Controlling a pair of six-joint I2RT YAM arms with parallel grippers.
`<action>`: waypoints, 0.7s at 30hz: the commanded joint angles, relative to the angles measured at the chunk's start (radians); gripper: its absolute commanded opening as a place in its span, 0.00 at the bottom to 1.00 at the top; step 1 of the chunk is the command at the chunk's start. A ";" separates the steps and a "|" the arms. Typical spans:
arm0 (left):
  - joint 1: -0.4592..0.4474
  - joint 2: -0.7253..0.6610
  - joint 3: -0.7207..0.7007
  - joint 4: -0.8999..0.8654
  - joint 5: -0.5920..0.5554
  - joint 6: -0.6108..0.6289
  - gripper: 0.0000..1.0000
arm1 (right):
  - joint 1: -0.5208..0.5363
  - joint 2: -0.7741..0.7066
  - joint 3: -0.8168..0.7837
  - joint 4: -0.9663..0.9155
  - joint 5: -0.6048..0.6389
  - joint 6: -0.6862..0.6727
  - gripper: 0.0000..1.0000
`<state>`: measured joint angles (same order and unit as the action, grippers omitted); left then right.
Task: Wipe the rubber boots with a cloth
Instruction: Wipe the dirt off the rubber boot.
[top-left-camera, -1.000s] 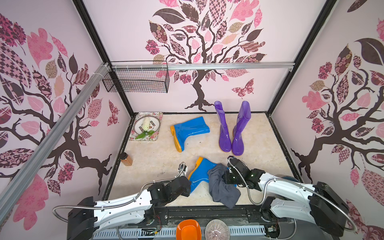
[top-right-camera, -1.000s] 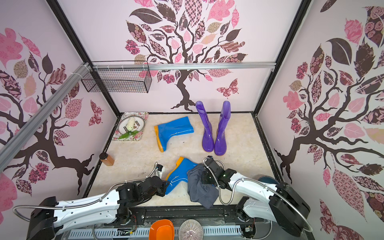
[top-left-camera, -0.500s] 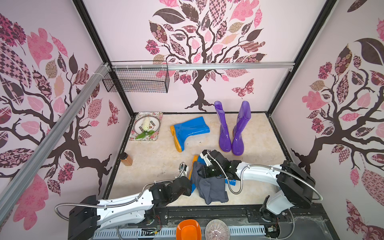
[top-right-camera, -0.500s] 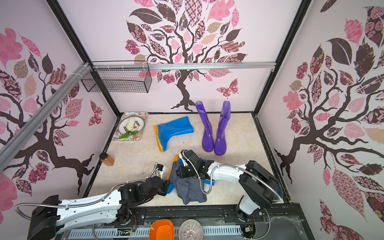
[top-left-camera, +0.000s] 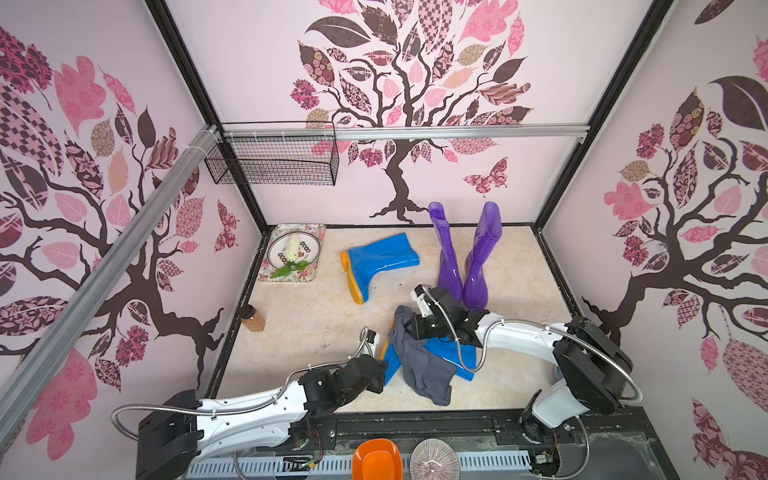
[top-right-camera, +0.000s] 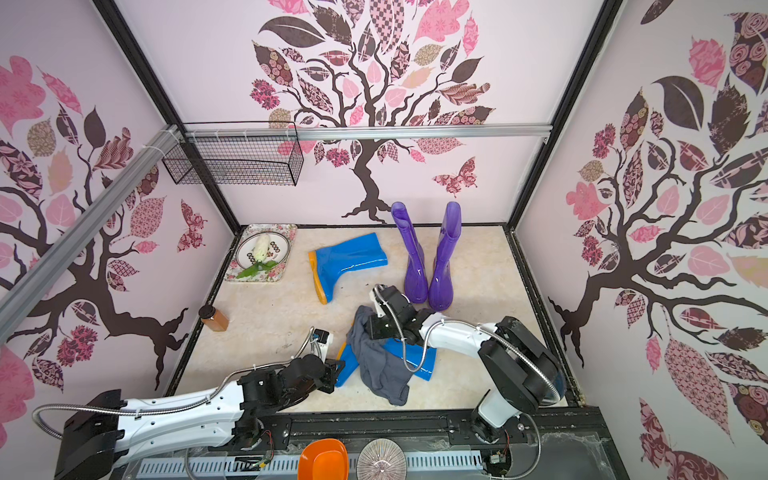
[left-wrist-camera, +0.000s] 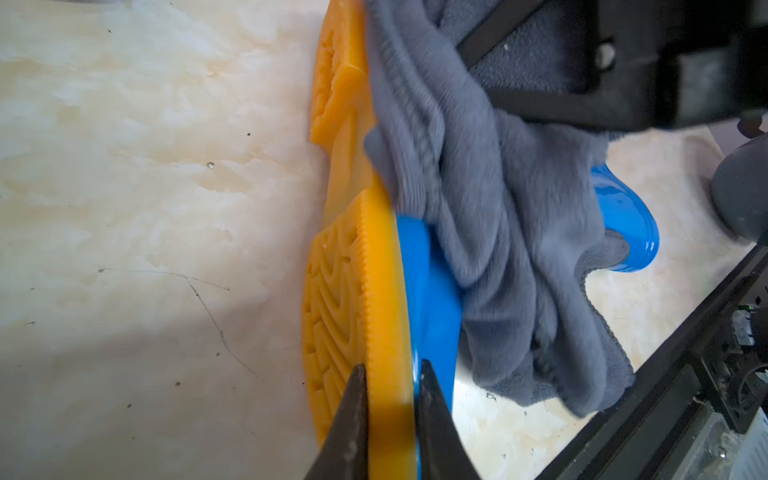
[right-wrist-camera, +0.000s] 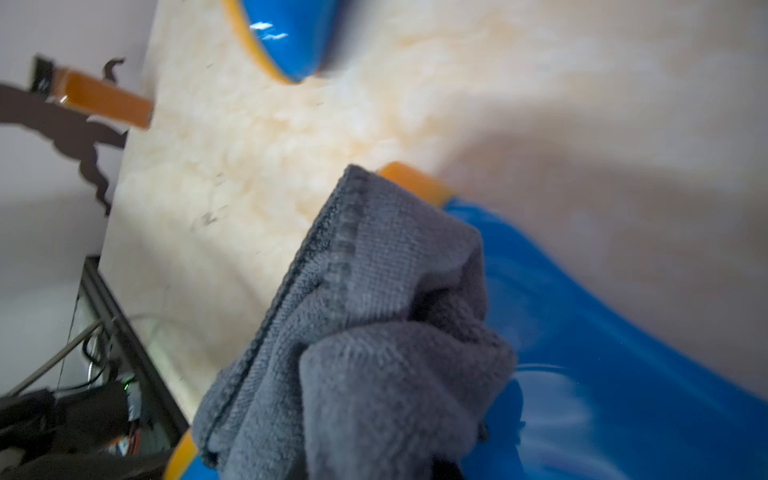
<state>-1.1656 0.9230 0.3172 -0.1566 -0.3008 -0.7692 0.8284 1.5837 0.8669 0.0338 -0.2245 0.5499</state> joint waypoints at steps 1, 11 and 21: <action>-0.005 0.001 -0.063 -0.046 0.093 0.005 0.00 | -0.010 0.080 0.043 0.043 -0.046 0.014 0.00; -0.004 -0.032 -0.087 -0.034 0.079 -0.010 0.00 | -0.187 0.236 0.130 -0.098 0.141 0.018 0.00; -0.005 -0.032 -0.079 -0.051 0.079 -0.017 0.00 | 0.029 -0.010 -0.021 0.021 -0.045 0.101 0.00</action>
<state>-1.1564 0.8772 0.2783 -0.1200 -0.3096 -0.7937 0.8024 1.6543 0.9070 0.0391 -0.1162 0.5800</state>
